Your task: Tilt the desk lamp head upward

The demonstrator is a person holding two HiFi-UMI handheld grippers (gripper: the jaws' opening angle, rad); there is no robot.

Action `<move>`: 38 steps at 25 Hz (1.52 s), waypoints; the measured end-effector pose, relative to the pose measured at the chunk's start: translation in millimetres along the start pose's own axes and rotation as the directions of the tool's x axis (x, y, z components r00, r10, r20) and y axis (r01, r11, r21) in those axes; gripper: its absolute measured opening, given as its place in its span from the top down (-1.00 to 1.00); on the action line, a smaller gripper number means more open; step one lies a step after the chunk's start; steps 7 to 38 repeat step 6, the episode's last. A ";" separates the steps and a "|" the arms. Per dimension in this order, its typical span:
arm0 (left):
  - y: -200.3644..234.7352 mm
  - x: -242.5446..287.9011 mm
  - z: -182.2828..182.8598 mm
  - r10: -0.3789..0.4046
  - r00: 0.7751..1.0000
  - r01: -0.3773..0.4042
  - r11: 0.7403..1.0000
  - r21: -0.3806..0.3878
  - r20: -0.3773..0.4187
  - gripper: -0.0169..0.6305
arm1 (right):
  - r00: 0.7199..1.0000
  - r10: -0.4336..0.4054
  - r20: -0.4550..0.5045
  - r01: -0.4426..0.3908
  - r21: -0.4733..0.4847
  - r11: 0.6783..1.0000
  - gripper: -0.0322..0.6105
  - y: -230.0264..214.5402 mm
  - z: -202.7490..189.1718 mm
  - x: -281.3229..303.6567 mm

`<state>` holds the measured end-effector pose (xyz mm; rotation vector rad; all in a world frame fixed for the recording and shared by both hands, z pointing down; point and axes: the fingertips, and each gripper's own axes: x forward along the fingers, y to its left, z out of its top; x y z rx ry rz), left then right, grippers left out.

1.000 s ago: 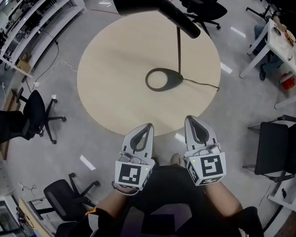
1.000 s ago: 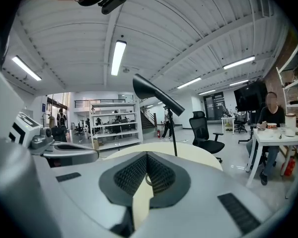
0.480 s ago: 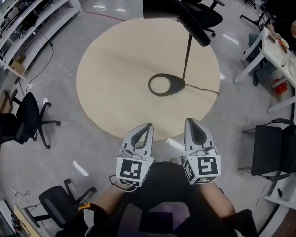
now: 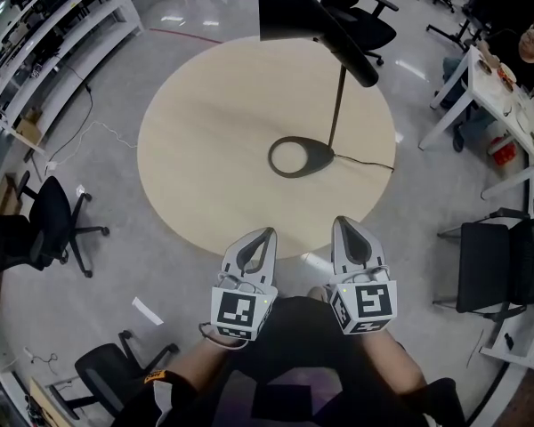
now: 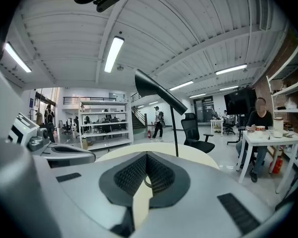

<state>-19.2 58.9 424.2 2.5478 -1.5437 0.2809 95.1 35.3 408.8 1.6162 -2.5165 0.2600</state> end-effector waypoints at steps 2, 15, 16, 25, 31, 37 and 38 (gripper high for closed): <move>0.9 1.3 -0.9 0.002 1.000 -0.002 1.000 0.000 -0.001 0.80 | 1.000 -0.002 -0.001 0.002 0.000 1.000 0.87 -2.1 -0.5 1.1; 5.7 3.3 -1.8 0.004 1.000 -0.004 1.000 0.002 -0.007 0.80 | 1.000 -0.006 -0.004 0.006 0.001 1.000 0.87 -4.4 -0.5 4.7; 5.7 3.3 -1.8 0.004 1.000 -0.004 1.000 0.002 -0.007 0.80 | 1.000 -0.006 -0.004 0.006 0.001 1.000 0.87 -4.4 -0.5 4.7; 5.7 3.3 -1.8 0.004 1.000 -0.004 1.000 0.002 -0.007 0.80 | 1.000 -0.006 -0.004 0.006 0.001 1.000 0.87 -4.4 -0.5 4.7; 5.7 3.3 -1.8 0.004 1.000 -0.004 1.000 0.002 -0.007 0.80 | 1.000 -0.006 -0.004 0.006 0.001 1.000 0.87 -4.4 -0.5 4.7; 5.7 3.3 -1.8 0.004 1.000 -0.004 1.000 0.002 -0.007 0.80 | 1.000 -0.006 -0.004 0.006 0.001 1.000 0.87 -4.4 -0.5 4.7; 5.7 3.3 -1.8 0.004 1.000 -0.004 1.000 0.002 -0.007 0.80 | 1.000 -0.006 -0.004 0.006 0.001 1.000 0.87 -4.4 -0.5 4.7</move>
